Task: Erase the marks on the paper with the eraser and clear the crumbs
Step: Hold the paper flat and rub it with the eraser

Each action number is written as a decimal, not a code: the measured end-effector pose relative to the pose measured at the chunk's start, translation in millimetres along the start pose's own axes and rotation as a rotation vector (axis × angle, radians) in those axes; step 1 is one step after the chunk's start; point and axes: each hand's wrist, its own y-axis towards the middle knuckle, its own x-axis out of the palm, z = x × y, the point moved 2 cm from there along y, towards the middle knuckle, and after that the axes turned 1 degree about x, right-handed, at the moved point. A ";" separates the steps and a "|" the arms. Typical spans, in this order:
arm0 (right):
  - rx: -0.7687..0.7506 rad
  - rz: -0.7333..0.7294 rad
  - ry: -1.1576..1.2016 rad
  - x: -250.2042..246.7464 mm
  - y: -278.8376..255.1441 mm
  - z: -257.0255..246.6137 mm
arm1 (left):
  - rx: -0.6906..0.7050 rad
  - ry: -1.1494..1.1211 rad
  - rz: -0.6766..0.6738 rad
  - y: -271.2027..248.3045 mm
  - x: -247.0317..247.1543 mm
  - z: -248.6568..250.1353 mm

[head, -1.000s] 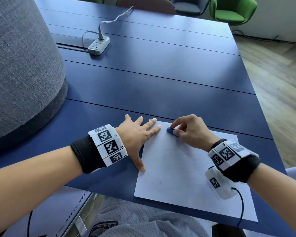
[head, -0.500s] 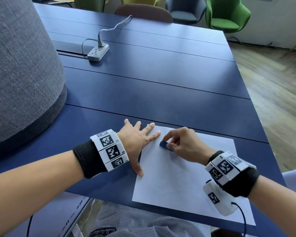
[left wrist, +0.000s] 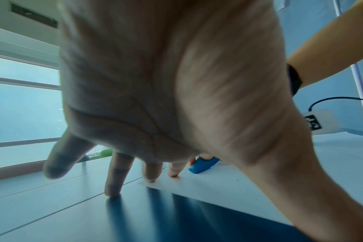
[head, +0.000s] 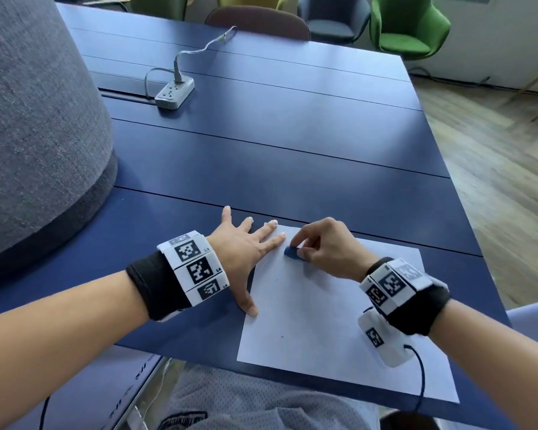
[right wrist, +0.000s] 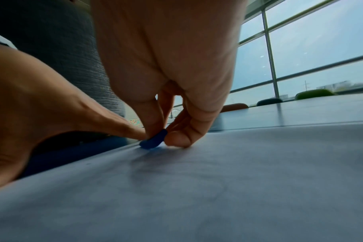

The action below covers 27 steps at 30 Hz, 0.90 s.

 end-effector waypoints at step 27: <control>-0.183 -0.365 -0.079 19.1 -33.5 -21.5 | 0.024 -0.027 -0.026 -0.1 -0.4 0.3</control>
